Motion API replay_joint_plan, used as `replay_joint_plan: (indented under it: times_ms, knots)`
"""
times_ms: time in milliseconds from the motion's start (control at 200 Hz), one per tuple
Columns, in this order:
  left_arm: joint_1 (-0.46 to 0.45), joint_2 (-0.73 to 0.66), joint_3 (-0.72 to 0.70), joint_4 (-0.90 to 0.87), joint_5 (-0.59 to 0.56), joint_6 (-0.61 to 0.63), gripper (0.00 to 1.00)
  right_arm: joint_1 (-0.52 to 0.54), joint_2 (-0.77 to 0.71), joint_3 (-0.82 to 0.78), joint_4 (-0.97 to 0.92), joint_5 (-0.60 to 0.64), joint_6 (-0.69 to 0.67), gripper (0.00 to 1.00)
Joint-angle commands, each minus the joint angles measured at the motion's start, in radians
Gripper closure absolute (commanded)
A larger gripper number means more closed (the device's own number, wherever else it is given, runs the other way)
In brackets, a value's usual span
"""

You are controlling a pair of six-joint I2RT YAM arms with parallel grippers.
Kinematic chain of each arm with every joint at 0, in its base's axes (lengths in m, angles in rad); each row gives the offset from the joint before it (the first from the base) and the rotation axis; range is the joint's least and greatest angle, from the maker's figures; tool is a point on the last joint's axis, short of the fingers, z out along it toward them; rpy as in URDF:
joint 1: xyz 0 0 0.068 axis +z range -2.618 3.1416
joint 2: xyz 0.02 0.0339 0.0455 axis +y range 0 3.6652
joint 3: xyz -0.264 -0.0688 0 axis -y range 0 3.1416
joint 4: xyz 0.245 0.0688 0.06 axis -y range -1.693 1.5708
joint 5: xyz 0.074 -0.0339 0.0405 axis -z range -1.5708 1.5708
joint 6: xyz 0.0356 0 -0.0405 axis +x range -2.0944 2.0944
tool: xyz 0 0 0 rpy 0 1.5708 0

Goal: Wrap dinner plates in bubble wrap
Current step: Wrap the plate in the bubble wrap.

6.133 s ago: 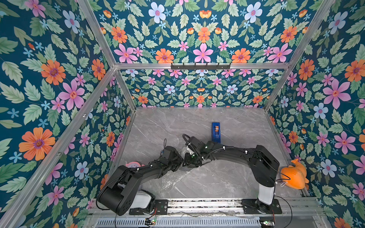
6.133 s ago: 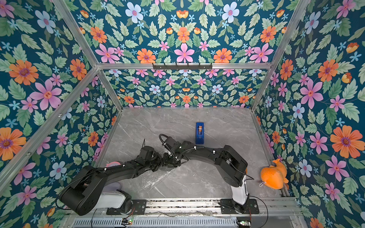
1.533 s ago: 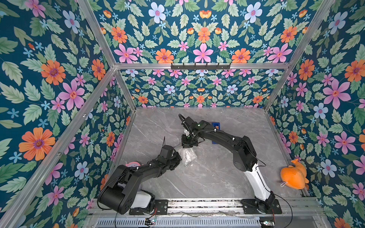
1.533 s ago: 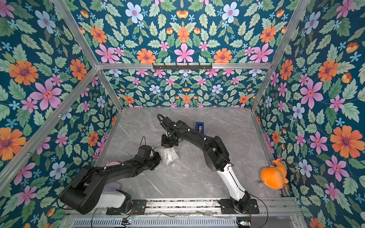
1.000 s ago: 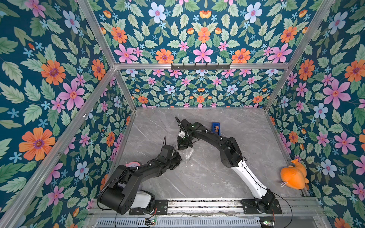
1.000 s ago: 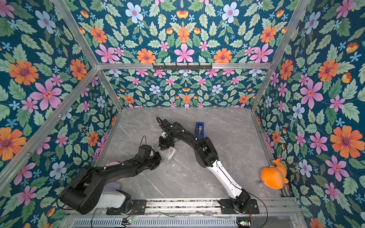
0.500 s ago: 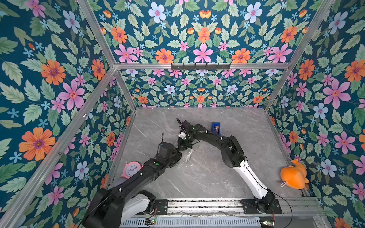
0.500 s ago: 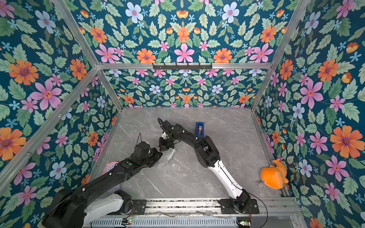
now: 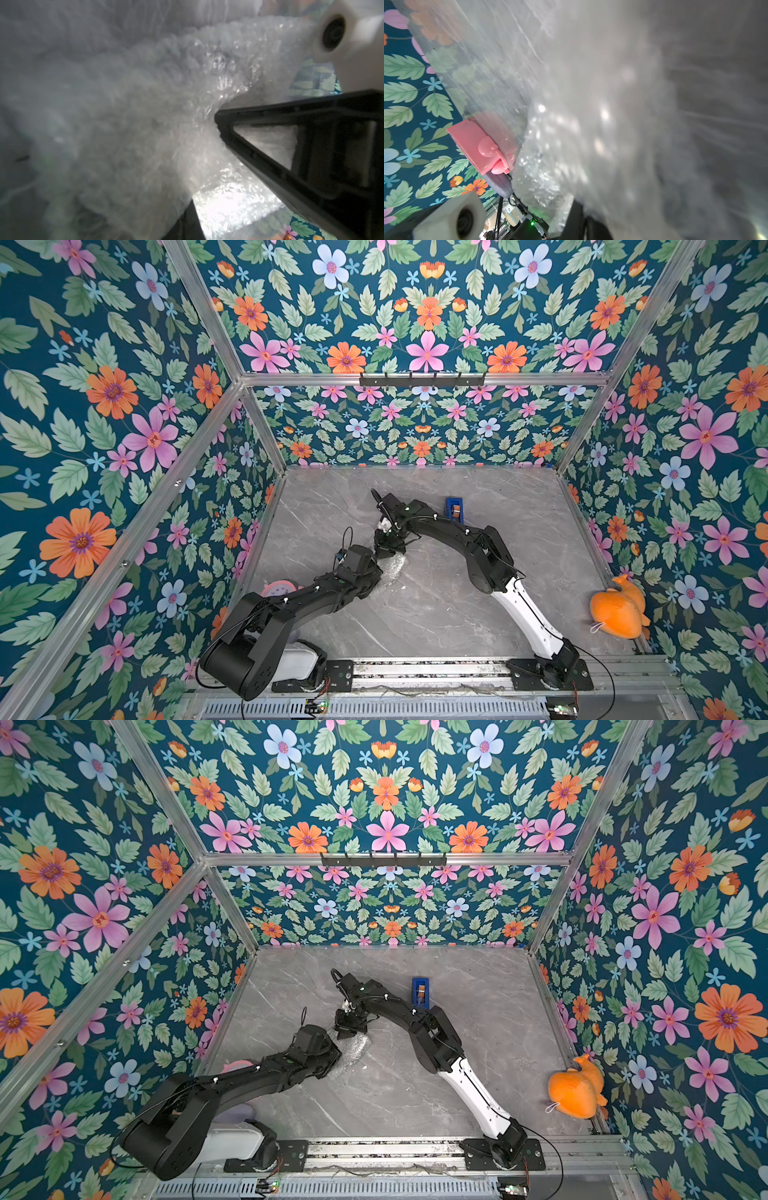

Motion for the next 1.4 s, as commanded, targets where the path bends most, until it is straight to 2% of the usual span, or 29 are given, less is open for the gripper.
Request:
replay_joint_plan:
  times_ms: [0, 55, 115, 175, 305, 380, 560, 800, 910, 1105, 1170, 1250, 1395]
  knots:
    - [0.01, -0.003, -0.034, -0.078, -0.044, -0.017, 1.0, -0.003, -0.01, 0.02, -0.108, 0.067, -0.002, 0.98]
    - [0.011, -0.006, -0.041, -0.071, -0.039, -0.012, 1.0, -0.005, -0.013, 0.039, -0.127, 0.069, -0.004, 0.94]
    - [0.015, -0.002, -0.042, -0.067, -0.027, -0.001, 1.0, -0.006, -0.021, 0.072, -0.156, 0.085, -0.022, 0.82]
    - [0.016, 0.001, -0.04, -0.065, -0.014, 0.011, 1.0, -0.006, -0.045, 0.094, -0.167, 0.109, -0.042, 0.75]
    - [0.016, 0.004, -0.036, -0.069, 0.007, 0.034, 1.0, -0.017, -0.089, 0.104, -0.128, 0.122, -0.074, 0.68]
    - [0.016, 0.015, -0.031, -0.066, 0.025, 0.046, 1.0, -0.03, -0.064, 0.128, -0.122, 0.107, -0.076, 0.69]
    - [0.016, 0.032, -0.022, -0.065, 0.046, 0.065, 1.0, -0.041, 0.086, 0.266, -0.141, 0.057, -0.079, 0.83]
    - [0.022, 0.024, -0.017, -0.097, 0.048, 0.084, 1.0, -0.049, 0.13, 0.257, -0.116, 0.079, -0.072, 0.86]
    - [0.036, 0.012, -0.007, -0.136, 0.029, 0.098, 1.0, -0.049, 0.036, 0.06, -0.08, 0.143, -0.055, 0.89]
    - [0.039, 0.043, 0.078, -0.248, -0.01, 0.178, 1.0, -0.041, -0.264, -0.522, 0.18, 0.208, 0.076, 0.93]
    - [0.039, 0.056, 0.11, -0.273, -0.007, 0.213, 0.97, -0.023, -0.358, -0.685, 0.286, 0.214, 0.14, 0.93]
    - [0.034, 0.072, 0.145, -0.283, 0.017, 0.261, 0.93, 0.012, -0.425, -0.785, 0.336, 0.231, 0.189, 0.94]
    - [0.033, 0.074, 0.184, -0.331, 0.025, 0.345, 0.88, 0.036, -0.518, -0.855, 0.306, 0.296, 0.238, 0.94]
